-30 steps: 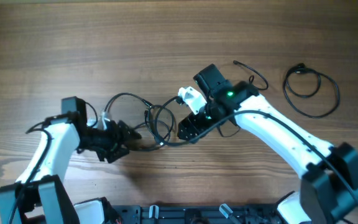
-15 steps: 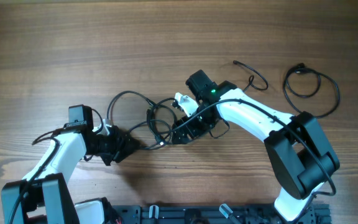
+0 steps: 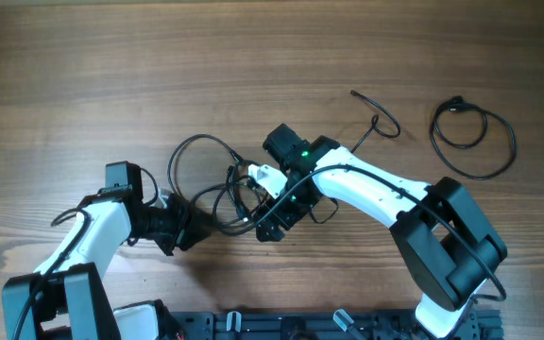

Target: Untangle cables

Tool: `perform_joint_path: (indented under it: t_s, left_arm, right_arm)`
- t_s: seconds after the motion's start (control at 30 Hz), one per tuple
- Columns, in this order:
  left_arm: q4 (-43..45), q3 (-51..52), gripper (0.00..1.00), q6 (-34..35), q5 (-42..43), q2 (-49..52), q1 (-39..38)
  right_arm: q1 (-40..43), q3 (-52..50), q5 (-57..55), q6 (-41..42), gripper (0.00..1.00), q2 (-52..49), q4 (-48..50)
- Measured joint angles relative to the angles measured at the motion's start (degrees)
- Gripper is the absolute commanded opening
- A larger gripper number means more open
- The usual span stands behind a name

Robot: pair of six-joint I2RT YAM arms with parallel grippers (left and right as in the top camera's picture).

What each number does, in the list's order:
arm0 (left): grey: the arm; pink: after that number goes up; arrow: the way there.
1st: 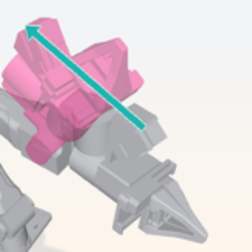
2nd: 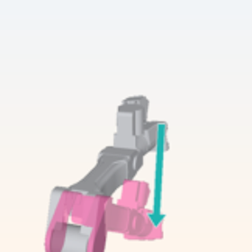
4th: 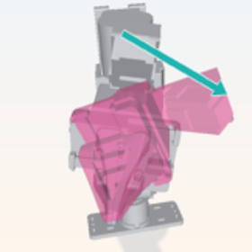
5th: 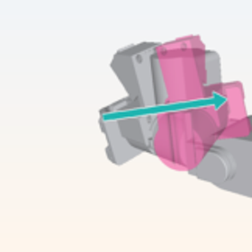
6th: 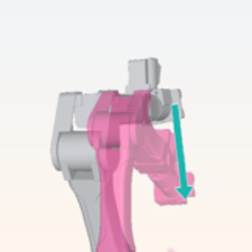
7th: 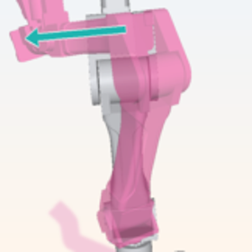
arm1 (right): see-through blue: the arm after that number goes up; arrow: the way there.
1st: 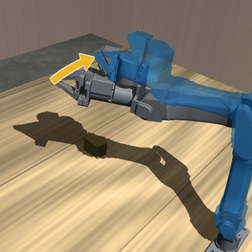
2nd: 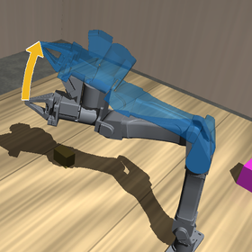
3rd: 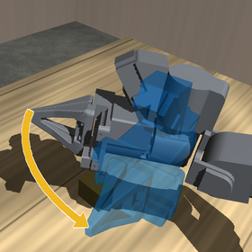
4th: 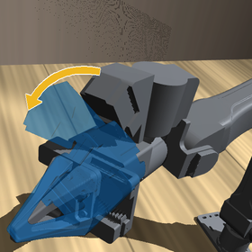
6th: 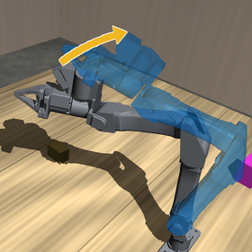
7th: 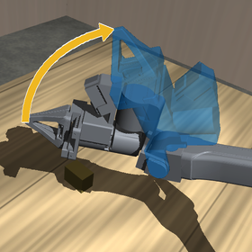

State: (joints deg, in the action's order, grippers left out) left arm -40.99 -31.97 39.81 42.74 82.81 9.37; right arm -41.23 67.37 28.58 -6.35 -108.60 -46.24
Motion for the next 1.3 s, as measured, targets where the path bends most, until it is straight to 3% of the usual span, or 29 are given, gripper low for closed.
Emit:
perform_joint_path:
  t_s: [0.23,0.6,0.7,0.87,1.07,1.1,1.2,1.27,1.3]
  left_arm:
    - [1.36,0.02,0.36,5.99,0.48,0.00,0.00]
    - [3.54,0.07,0.27,7.08,0.48,0.00,-0.13]
    - [2.64,0.11,0.29,7.76,0.46,0.00,-1.90]
    - [4.72,0.13,0.29,11.78,-1.25,0.00,-6.23]
    - [6.78,0.15,0.29,13.79,-3.67,0.00,-6.64]
    - [6.82,0.15,0.29,13.99,-3.89,0.00,-6.64]
    - [6.97,0.15,0.29,14.14,-3.91,0.00,-6.64]
    - [6.99,0.15,0.29,14.14,-3.91,0.00,-6.64]
    - [7.02,0.15,0.28,14.14,-3.91,0.00,-6.64]
  right_arm:
    - [0.02,-0.04,-6.64,-2.51,0.87,0.00,1.79]
    - [-2.05,-0.04,-8.04,-7.30,0.82,0.00,2.93]
    - [-4.55,-0.04,-9.77,-7.48,0.79,0.00,3.02]
    - [-4.98,-0.04,-11.32,-7.98,0.60,0.00,3.52]
    - [-4.98,-1.07,-12.17,-8.13,0.59,0.00,5.27]
    - [-4.98,-1.40,-12.20,-8.13,0.57,0.00,5.42]
    - [-4.98,-1.77,-12.44,-8.02,0.15,-0.02,5.66]
    - [-4.98,-1.79,-13.05,-8.33,0.04,-0.02,6.25]
    - [-4.98,-1.79,-13.42,-8.48,0.04,-0.02,6.49]
